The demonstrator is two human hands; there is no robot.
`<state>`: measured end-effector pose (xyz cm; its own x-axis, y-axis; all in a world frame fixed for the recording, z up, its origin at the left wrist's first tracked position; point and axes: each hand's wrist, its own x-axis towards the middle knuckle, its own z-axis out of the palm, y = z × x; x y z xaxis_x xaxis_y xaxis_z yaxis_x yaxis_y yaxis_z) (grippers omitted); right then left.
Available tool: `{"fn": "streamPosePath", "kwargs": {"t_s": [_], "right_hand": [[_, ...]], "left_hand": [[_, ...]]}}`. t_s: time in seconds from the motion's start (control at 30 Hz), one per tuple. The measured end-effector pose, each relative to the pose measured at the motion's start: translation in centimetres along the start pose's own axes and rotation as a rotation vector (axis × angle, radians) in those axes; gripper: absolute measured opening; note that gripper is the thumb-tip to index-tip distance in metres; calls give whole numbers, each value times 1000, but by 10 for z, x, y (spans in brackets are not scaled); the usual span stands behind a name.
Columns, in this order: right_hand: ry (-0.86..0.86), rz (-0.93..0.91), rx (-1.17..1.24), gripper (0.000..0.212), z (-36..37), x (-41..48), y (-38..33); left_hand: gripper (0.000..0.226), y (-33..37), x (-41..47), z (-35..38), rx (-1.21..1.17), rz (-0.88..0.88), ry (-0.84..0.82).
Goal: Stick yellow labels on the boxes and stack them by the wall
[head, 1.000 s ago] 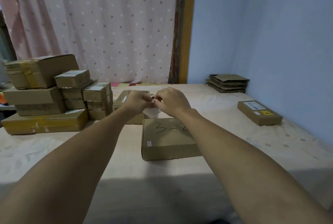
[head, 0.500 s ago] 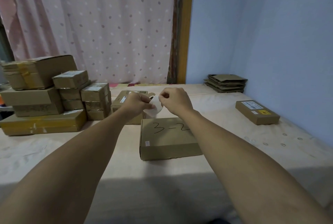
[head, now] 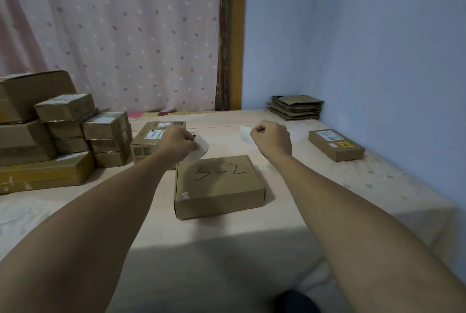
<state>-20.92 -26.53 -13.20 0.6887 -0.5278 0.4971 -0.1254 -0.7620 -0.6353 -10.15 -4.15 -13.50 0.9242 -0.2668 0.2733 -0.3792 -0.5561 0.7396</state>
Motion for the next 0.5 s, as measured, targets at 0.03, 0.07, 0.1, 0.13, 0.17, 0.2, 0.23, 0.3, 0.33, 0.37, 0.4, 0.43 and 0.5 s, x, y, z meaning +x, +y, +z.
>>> {"fn": "streamPosePath", "kwargs": {"t_s": [0.03, 0.07, 0.1, 0.13, 0.17, 0.2, 0.23, 0.3, 0.33, 0.37, 0.4, 0.43, 0.5], "right_hand": [[6, -31, -68, 19, -1, -1, 5], [-6, -82, -151, 20, -1, -3, 9], [-38, -155, -246, 20, 0, -4, 12], [-81, -239, -340, 21, 2, -7, 14], [-126, -320, -422, 23, 5, -9, 15], [-167, -383, -482, 26, 9, -10, 16], [-201, -426, -521, 27, 13, -13, 17], [-248, -487, -556, 28, 20, -18, 17], [-271, -509, -572, 29, 24, -21, 16], [-292, -526, -590, 29, 27, -23, 16], [-311, -535, -611, 29, 29, -26, 14], [-328, -540, -630, 28, 32, -28, 12], [-358, -535, -649, 28, 36, -31, 8]], "left_hand": [[25, -2, -1, 0, 23, -1, 3], [27, -5, -1, -1, 40, -6, 9], [27, -9, -1, -2, 61, -7, 16], [27, -12, -1, -3, 90, -5, 19], [26, -14, -1, -5, 128, 1, 16], [25, -15, -1, -8, 171, 8, 12], [24, -16, -2, -12, 214, 17, 11], [23, -17, -4, -20, 289, 11, 17], [23, -19, -5, -23, 318, 0, 27], [23, -21, -7, -26, 340, -12, 41], [24, -24, -8, -27, 359, -22, 60], [25, -25, -10, -26, 380, -34, 79], [25, -25, -15, -24, 422, -39, 113]]}}
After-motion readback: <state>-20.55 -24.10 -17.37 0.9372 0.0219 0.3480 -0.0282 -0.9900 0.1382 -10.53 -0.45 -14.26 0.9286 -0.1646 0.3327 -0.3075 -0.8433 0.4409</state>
